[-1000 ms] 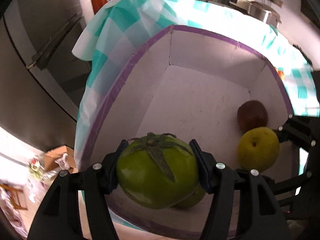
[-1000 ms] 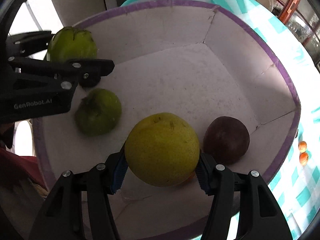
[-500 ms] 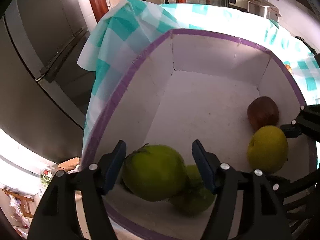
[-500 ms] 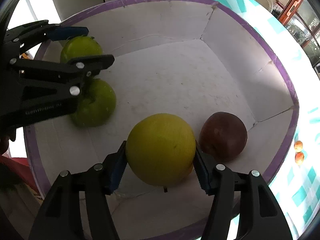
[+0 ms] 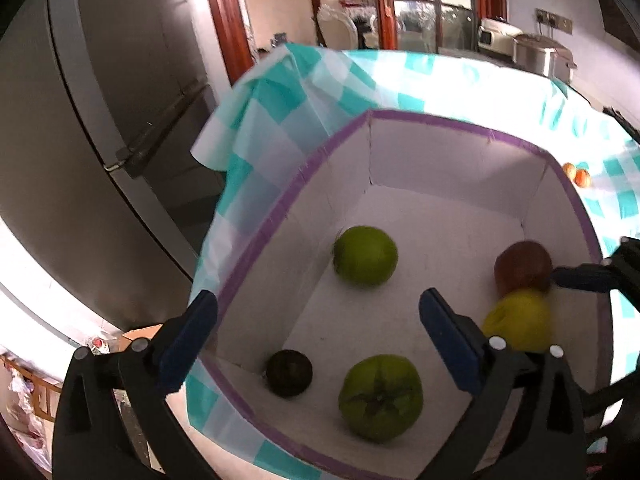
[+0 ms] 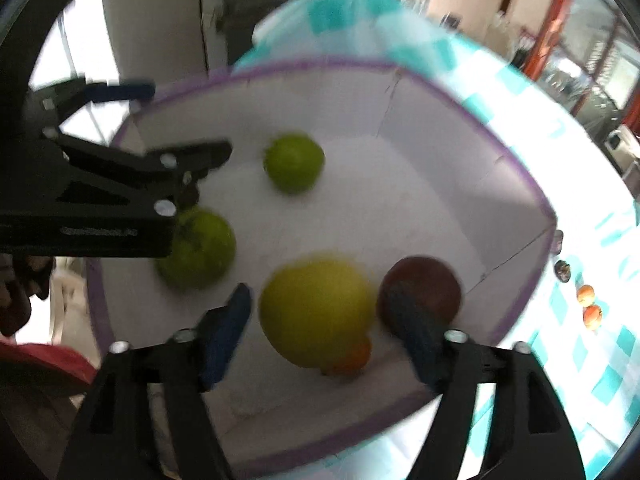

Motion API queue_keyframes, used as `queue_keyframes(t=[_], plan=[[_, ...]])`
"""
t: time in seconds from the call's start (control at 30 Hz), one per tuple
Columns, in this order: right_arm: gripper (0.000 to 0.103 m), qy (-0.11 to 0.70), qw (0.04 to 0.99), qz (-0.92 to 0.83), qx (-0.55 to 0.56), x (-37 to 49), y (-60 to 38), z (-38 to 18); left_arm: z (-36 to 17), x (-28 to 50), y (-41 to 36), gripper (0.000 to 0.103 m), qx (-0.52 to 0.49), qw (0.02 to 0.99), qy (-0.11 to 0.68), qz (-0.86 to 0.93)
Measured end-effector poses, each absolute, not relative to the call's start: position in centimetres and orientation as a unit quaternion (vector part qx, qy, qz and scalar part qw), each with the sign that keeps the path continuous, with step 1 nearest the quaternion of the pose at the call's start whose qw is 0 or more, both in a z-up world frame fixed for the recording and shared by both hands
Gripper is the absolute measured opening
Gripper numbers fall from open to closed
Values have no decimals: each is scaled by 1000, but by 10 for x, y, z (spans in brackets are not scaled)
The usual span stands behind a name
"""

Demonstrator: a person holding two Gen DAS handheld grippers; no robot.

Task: Organize fruits
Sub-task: 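Open both tools to drop the tomato and pear into the box, then move both tools back over the remaining fruits on the tablecloth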

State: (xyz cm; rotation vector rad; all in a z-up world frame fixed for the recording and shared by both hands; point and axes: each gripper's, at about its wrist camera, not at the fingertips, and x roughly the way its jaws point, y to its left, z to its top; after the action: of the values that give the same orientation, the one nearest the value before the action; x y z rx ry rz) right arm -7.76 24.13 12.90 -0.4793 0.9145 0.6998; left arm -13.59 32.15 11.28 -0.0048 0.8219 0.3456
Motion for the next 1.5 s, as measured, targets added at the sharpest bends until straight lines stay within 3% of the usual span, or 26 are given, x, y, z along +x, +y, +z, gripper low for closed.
queue_keyframes(t=[0.3, 0.47, 0.8, 0.97, 1.17, 1.47, 1.5], plan=[[78, 400, 818, 375, -176, -88, 197, 138, 113, -114, 295, 101, -5, 895, 410, 174], [78, 370, 853, 342, -139, -66, 142, 154, 137, -90, 269, 101, 11, 907, 378, 184], [79, 471, 877, 90, -3, 39, -28, 94, 168, -8, 169, 101, 32, 928, 356, 105], [79, 489, 872, 26, 19, 87, -92, 65, 155, 26, 99, 101, 44, 919, 391, 13], [76, 482, 874, 44, -39, 152, -117, 46, 124, 49, 29, 101, 74, 895, 433, -84], [69, 466, 870, 116, -108, 210, -113, 24, 61, 104, 7, 101, 54, 865, 495, -64], [64, 462, 872, 118, -109, 211, -113, 24, 54, 115, 9, 101, 44, 864, 499, -52]])
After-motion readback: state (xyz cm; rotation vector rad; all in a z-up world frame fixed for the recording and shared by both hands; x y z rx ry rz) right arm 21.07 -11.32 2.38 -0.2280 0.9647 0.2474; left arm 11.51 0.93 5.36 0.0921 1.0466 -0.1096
